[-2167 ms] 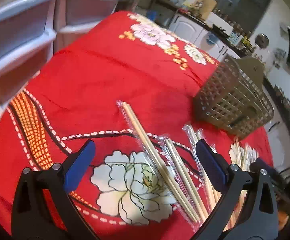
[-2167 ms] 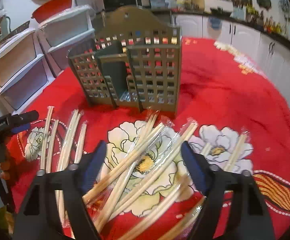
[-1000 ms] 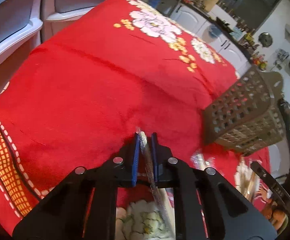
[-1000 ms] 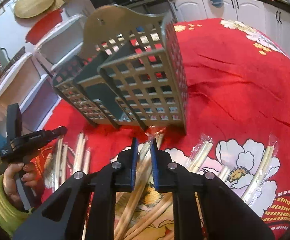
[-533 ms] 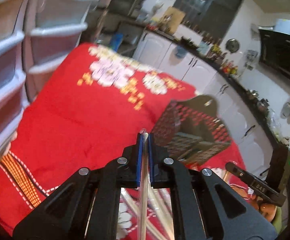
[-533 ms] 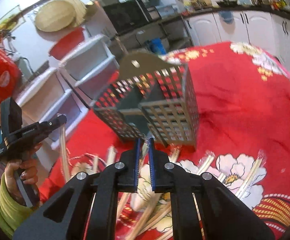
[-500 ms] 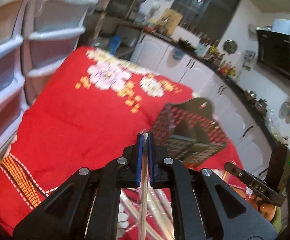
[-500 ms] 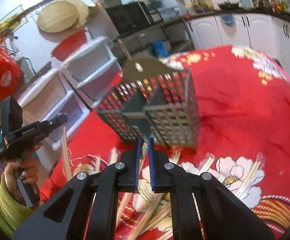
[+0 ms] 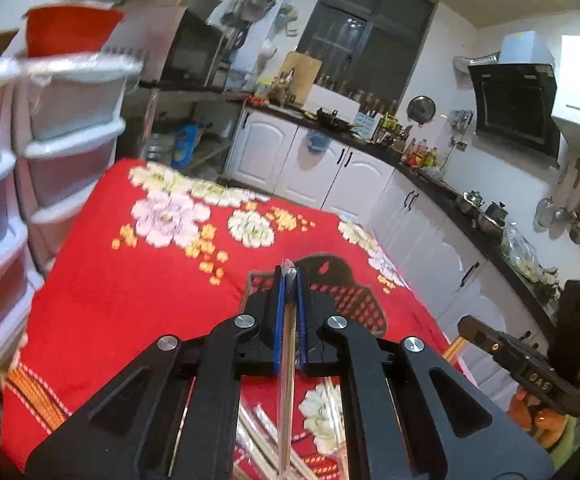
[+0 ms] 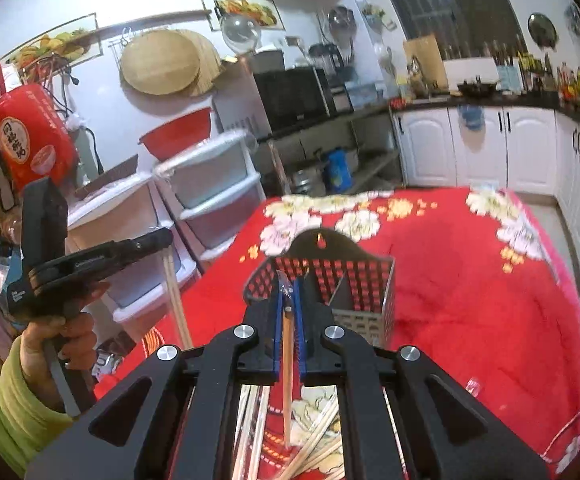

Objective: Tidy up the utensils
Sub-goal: 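Lift both held chopstick packs and carry them above the grey caddy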

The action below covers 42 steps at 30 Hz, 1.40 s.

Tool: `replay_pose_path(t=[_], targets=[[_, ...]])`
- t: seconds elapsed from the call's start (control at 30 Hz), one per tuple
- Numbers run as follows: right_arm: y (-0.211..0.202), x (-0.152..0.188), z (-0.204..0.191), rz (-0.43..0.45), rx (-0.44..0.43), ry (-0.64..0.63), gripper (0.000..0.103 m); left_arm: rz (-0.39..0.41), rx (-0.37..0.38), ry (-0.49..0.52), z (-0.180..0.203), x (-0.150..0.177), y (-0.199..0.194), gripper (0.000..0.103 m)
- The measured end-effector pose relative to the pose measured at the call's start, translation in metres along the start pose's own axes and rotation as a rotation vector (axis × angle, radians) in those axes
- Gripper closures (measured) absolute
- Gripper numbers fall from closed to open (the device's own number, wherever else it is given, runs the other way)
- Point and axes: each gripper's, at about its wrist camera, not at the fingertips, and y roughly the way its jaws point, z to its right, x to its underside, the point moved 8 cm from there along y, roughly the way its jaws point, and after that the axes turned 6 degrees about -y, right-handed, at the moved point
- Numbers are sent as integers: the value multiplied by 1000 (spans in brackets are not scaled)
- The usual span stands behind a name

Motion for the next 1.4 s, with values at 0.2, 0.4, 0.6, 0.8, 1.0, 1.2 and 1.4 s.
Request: replay_pose_path(t=[0.2, 0.4, 0.6, 0.8, 1.0, 1.2, 1.4], targets=[[-17, -34, 4, 72, 36, -30, 98, 34, 5, 52, 26, -23, 7, 102], [-25, -69, 15, 141, 73, -46, 98, 71, -13, 85, 39, -51, 15, 102], [-23, -99, 25, 194, 112, -51, 98, 113, -26, 85, 43, -79, 24, 102], [-12, -119, 37, 228, 147, -53, 98, 189, -56, 98, 46, -102, 31, 102], [5, -119, 46, 229, 173, -59, 98, 268, -103, 126, 48, -109, 45, 102], [25, -103, 57, 202, 185, -49, 98, 259, -117, 112, 39, -97, 73, 102], [37, -88, 69, 192, 211, -43, 97, 247, -129, 89, 22, -78, 93, 102]])
